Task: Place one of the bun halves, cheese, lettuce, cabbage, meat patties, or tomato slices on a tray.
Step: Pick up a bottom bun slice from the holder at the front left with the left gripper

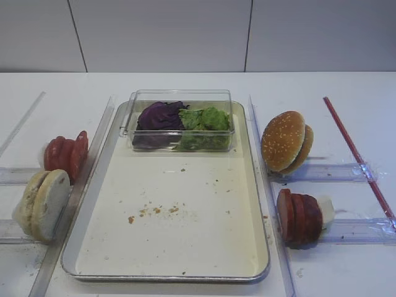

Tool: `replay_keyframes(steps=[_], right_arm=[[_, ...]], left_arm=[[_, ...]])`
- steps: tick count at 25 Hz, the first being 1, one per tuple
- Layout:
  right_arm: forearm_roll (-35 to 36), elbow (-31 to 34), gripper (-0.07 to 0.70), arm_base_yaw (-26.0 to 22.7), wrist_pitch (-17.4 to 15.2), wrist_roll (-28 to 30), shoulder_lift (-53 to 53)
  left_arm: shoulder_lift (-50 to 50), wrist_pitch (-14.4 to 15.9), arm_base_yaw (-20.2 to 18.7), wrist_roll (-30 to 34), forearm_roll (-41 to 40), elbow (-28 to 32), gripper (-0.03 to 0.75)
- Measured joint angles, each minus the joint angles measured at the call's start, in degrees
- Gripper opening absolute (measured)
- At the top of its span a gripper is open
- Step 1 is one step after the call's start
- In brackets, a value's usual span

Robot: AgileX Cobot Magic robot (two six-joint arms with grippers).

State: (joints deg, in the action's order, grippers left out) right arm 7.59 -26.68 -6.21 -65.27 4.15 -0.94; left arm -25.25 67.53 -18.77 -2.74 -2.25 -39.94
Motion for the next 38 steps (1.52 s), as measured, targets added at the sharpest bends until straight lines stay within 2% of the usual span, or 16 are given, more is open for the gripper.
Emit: replay_keyframes(steps=[8,13,18,22,26,29,32,33,34,38], right_arm=[[0.0,0.0,0.692,0.0,0.0,0.0,0.0],[0.0,0.0,0.692,0.0,0.0,0.0,0.0],[0.0,0.0,0.692,0.0,0.0,0.0,0.0],[0.0,0.0,0.692,0.0,0.0,0.0,0.0],[0.0,0.0,0.692,0.0,0.0,0.0,0.0],[0.0,0.0,0.692,0.0,0.0,0.0,0.0],[0.0,0.0,0.692,0.0,0.0,0.0,0.0],[0.0,0.0,0.692,0.0,0.0,0.0,0.0],[0.0,0.0,0.692,0.0,0.0,0.0,0.0],[0.0,0.0,0.692,0.0,0.0,0.0,0.0]], left_arm=[[-9.8,0.6,-1.0,0.0,0.0,-7.6,0.638],[-16.3,3.7,-5.8,-0.1,-0.2,-12.6,0.636],[-23.0,4.3,-10.3,-2.4,-1.4,-14.7,0.633],[-27.4,4.3,-11.5,-5.6,-2.0,-15.4,0.631],[-30.8,4.3,-11.5,-12.9,-2.5,-16.7,0.631],[-32.3,4.2,-11.5,-15.7,-2.6,-17.4,0.629],[-33.0,4.1,-11.5,-16.2,-2.4,-17.6,0.595],[-33.3,4.1,-11.5,-16.2,-1.4,-17.6,0.545],[-33.3,4.1,-11.5,-16.2,-1.4,-17.6,0.545],[-33.3,3.4,-11.5,-16.3,-0.6,-17.6,0.451]])
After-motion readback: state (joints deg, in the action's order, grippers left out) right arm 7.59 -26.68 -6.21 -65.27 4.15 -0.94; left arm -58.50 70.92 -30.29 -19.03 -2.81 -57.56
